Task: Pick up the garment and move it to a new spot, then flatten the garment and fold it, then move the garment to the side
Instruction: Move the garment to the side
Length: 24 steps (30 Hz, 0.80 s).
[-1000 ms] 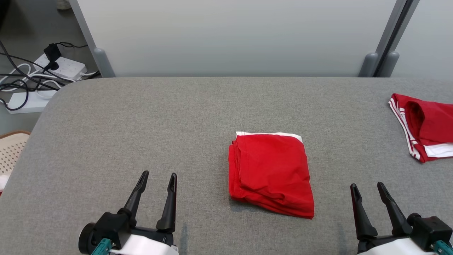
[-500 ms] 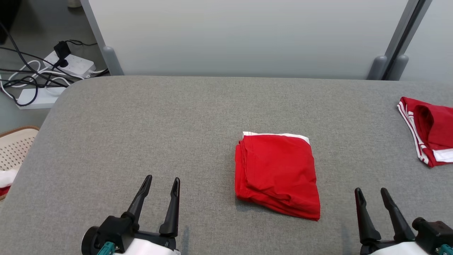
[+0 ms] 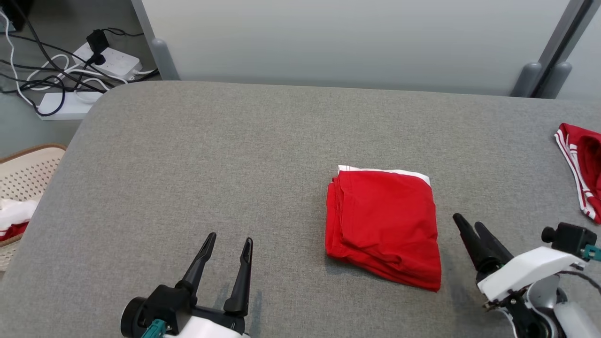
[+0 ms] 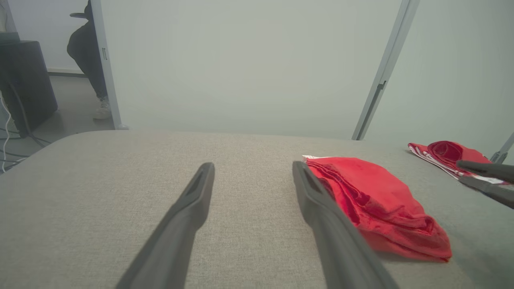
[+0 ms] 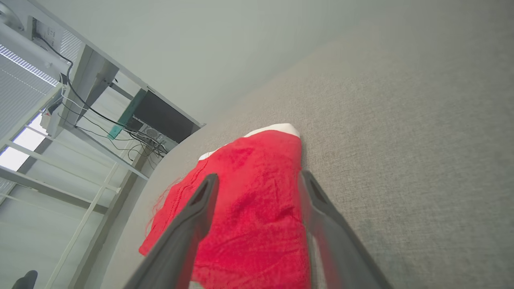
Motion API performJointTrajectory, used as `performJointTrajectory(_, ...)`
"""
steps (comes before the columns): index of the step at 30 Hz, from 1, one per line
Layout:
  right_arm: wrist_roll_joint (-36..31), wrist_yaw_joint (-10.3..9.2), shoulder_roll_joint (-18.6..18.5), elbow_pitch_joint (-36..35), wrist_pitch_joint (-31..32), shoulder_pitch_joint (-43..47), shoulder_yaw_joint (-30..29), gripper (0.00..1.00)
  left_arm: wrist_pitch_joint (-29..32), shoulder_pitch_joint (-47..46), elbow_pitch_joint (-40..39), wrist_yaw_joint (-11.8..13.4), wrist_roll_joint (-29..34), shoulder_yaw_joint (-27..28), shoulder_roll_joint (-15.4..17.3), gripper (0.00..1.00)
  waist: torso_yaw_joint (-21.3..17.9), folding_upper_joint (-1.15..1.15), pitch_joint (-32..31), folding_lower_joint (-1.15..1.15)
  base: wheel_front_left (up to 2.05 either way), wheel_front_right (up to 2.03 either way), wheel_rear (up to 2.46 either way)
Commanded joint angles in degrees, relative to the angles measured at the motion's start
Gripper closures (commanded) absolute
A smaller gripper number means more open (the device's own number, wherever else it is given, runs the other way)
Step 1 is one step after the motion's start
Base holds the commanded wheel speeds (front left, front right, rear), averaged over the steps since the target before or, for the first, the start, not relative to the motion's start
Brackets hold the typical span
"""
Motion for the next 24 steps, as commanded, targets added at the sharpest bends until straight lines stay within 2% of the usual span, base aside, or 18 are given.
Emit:
performJointTrajectory(1,2.21,0.10,-1.48,0.01,2.23,-3.21,0.66,0.00,-0.59,-3.44,-1.27,0.17,0.19,1.28,0.09,0.00,0.53,0.00,0.42,0.00,0.00,0.00,0.00)
performJointTrajectory(7,9.42,0.10,-4.11,5.60,11.26,-8.63,-0.19,0.00,-0.59,-4.58,-1.34,0.35,0.23,0.65,0.09,0.00,1.61,0.00,1.79,0.00,0.00,0.00,0.00)
performJointTrajectory(13,14.15,0.10,-5.58,11.48,17.35,-13.33,-0.15,0.00,-0.59,-5.84,-1.14,0.35,0.19,-0.40,0.09,0.00,2.72,0.00,3.29,0.00,0.00,0.00,0.00)
performJointTrajectory(24,17.12,0.10,-6.37,18.21,21.90,-18.93,2.34,0.00,-0.59,-7.07,-0.79,0.66,0.23,-1.35,0.09,0.00,4.12,0.00,4.41,0.00,0.00,0.00,0.00)
